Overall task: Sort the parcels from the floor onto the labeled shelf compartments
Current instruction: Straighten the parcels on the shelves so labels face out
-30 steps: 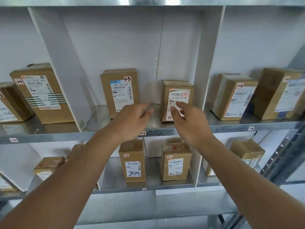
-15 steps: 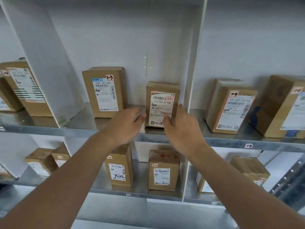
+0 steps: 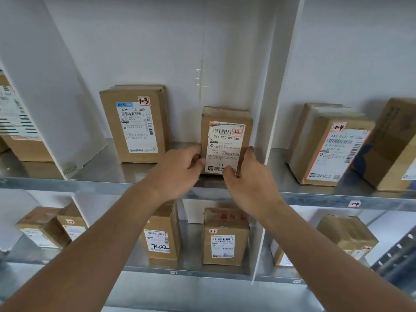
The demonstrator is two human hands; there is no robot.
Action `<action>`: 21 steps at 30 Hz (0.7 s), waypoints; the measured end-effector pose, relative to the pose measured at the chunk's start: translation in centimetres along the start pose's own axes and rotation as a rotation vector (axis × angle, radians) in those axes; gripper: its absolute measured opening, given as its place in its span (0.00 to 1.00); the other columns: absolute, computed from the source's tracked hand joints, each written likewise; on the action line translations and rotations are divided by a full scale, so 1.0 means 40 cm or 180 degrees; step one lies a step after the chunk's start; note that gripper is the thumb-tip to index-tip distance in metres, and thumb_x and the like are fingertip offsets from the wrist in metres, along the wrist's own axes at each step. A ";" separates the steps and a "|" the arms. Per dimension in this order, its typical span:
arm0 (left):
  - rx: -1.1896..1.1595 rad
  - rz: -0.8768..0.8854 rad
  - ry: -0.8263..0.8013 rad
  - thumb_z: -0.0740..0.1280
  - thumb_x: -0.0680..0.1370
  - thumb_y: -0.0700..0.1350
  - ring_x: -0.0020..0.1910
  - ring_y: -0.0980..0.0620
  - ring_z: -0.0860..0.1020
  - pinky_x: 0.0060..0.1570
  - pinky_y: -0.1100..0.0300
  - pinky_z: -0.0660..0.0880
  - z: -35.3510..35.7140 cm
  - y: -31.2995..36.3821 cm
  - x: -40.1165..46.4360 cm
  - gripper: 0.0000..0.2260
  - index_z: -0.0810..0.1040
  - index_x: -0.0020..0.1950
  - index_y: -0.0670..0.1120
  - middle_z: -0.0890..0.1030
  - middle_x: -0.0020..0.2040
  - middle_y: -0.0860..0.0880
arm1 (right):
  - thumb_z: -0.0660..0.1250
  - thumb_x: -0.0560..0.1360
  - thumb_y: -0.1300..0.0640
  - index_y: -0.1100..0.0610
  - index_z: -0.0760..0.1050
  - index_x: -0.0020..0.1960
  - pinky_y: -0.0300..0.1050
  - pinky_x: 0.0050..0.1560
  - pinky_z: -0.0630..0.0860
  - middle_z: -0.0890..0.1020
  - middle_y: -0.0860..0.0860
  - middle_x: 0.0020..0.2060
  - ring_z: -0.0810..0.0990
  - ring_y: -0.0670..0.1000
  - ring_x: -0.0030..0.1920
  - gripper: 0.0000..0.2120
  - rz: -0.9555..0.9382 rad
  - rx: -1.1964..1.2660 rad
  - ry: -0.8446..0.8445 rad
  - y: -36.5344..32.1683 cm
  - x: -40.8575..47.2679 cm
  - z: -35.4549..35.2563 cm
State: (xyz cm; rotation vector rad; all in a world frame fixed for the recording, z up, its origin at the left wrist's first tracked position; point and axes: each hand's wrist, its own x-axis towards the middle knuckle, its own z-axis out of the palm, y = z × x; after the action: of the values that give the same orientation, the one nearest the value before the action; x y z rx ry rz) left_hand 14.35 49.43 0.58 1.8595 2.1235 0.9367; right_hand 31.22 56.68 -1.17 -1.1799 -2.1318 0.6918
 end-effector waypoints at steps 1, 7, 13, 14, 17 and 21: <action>-0.0024 0.0001 -0.0016 0.60 0.86 0.47 0.61 0.54 0.82 0.53 0.71 0.73 0.002 -0.005 0.006 0.14 0.76 0.72 0.54 0.83 0.65 0.56 | 0.64 0.83 0.52 0.54 0.61 0.73 0.44 0.60 0.81 0.78 0.49 0.70 0.79 0.55 0.68 0.22 0.0000 -0.0008 0.0019 0.002 0.004 0.005; -0.0193 0.0099 -0.0004 0.62 0.85 0.42 0.65 0.57 0.80 0.66 0.65 0.74 0.002 -0.024 0.041 0.15 0.77 0.71 0.52 0.83 0.65 0.56 | 0.65 0.81 0.53 0.60 0.57 0.78 0.44 0.56 0.81 0.79 0.52 0.68 0.80 0.56 0.63 0.30 0.0061 -0.0049 0.0064 0.004 0.034 0.024; -0.0254 0.0103 0.0007 0.63 0.84 0.41 0.62 0.61 0.80 0.57 0.79 0.69 0.008 -0.045 0.066 0.17 0.76 0.72 0.52 0.83 0.64 0.59 | 0.64 0.80 0.53 0.59 0.55 0.79 0.55 0.58 0.82 0.79 0.52 0.68 0.81 0.58 0.62 0.32 0.0129 0.0029 0.0082 -0.002 0.056 0.040; -0.0280 0.0087 0.0007 0.63 0.84 0.41 0.61 0.62 0.79 0.54 0.81 0.68 0.009 -0.047 0.069 0.17 0.76 0.72 0.52 0.82 0.64 0.60 | 0.64 0.80 0.53 0.59 0.54 0.79 0.56 0.59 0.82 0.78 0.53 0.68 0.81 0.58 0.62 0.33 0.0130 0.0034 0.0085 -0.003 0.058 0.042; -0.0356 0.0038 -0.0028 0.63 0.85 0.41 0.58 0.66 0.77 0.51 0.84 0.67 0.012 -0.052 0.076 0.18 0.75 0.73 0.53 0.80 0.61 0.62 | 0.64 0.78 0.52 0.58 0.54 0.79 0.57 0.58 0.82 0.78 0.54 0.68 0.81 0.60 0.61 0.34 0.0150 0.0025 0.0073 -0.006 0.064 0.043; -0.0341 -0.0007 -0.0080 0.63 0.85 0.42 0.61 0.66 0.77 0.56 0.82 0.68 0.011 -0.056 0.080 0.17 0.75 0.73 0.53 0.80 0.64 0.60 | 0.64 0.80 0.53 0.58 0.54 0.79 0.56 0.58 0.82 0.78 0.53 0.68 0.81 0.59 0.61 0.32 0.0183 0.0050 0.0025 -0.007 0.074 0.037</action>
State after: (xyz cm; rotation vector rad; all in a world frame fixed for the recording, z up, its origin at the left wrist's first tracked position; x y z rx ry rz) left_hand 12.03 52.54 -0.13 1.8076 2.0186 1.0004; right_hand 28.75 58.91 -1.27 -1.2376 -2.0894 0.7267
